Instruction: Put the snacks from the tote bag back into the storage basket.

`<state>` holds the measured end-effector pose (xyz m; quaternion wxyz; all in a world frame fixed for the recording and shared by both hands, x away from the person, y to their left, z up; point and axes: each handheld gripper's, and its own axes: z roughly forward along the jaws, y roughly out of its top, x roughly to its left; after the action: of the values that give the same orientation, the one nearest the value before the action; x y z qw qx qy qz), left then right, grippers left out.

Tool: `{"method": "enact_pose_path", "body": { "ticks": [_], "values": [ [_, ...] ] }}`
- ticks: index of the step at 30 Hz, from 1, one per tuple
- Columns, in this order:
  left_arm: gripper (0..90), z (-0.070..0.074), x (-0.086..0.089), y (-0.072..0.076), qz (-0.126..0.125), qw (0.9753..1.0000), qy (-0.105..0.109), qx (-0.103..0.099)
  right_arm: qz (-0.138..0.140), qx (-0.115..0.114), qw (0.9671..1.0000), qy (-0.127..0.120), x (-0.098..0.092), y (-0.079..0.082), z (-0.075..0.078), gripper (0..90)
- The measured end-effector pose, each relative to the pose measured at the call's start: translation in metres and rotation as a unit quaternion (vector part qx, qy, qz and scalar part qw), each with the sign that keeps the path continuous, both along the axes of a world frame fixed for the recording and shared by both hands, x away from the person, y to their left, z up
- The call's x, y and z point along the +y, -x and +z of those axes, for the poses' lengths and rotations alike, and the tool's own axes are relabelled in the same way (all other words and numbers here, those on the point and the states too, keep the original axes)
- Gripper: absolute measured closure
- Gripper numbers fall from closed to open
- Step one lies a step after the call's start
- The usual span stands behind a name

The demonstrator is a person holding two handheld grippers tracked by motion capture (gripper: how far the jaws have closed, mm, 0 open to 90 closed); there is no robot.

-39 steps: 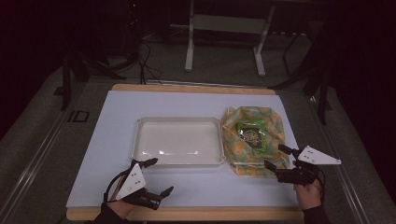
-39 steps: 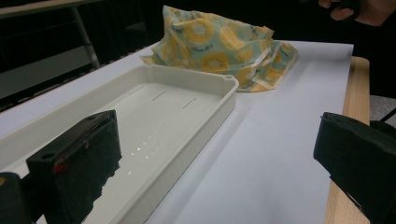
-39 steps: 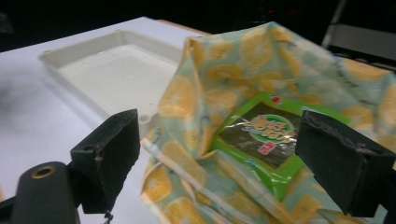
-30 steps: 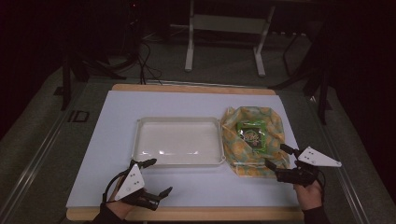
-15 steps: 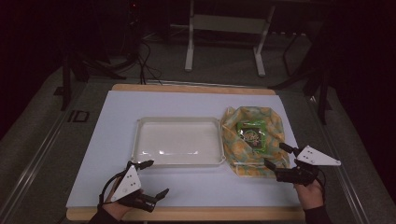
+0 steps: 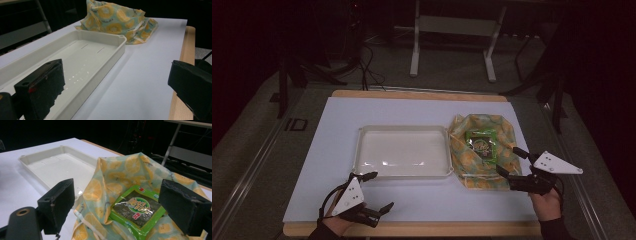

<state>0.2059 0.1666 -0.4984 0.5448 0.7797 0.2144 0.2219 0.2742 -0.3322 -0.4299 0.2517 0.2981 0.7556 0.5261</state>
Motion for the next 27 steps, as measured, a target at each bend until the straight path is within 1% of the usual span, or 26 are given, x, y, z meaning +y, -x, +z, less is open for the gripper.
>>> {"method": "enact_pose_path", "body": {
  "ticks": [2,12,18,19,21,24,26,27],
  "values": [
    [1.3,0.000,0.000,0.000,-0.001,1.0000,-0.001,-0.001,0.001,-0.002,1.0000,-0.004,0.000,0.000,0.003,13.8],
    [1.3,0.000,-0.001,0.000,-0.003,1.0000,-0.004,0.001,-0.005,-0.014,0.9999,-0.004,0.001,-0.002,0.014,14.4],
    [1.3,0.000,-0.001,0.000,-0.004,1.0000,-0.005,0.001,-0.008,-0.019,0.9997,-0.009,0.002,-0.005,0.022,14.5],
    [1.3,0.000,-0.001,0.000,-0.004,1.0000,-0.006,0.002,-0.008,-0.021,0.9997,-0.008,0.002,-0.005,0.023,14.8],
    [1.3,0.000,-0.001,0.000,-0.004,1.0000,-0.008,0.002,-0.012,-0.023,0.9996,-0.009,0.002,-0.006,0.026,20.1],
    [1.3,-0.001,-0.001,0.000,-0.005,1.0000,-0.008,0.003,-0.019,-0.027,0.9993,-0.016,0.002,-0.008,0.029,20.4],
    [1.3,-0.001,-0.001,0.000,-0.005,1.0000,-0.008,0.003,-0.020,-0.020,0.9994,-0.019,0.002,-0.010,0.031,20.4],
    [1.3,-0.001,-0.001,0.000,-0.005,1.0000,-0.008,0.003,-0.019,-0.020,0.9994,-0.018,0.002,-0.011,0.031,20.4]
  ]
}}
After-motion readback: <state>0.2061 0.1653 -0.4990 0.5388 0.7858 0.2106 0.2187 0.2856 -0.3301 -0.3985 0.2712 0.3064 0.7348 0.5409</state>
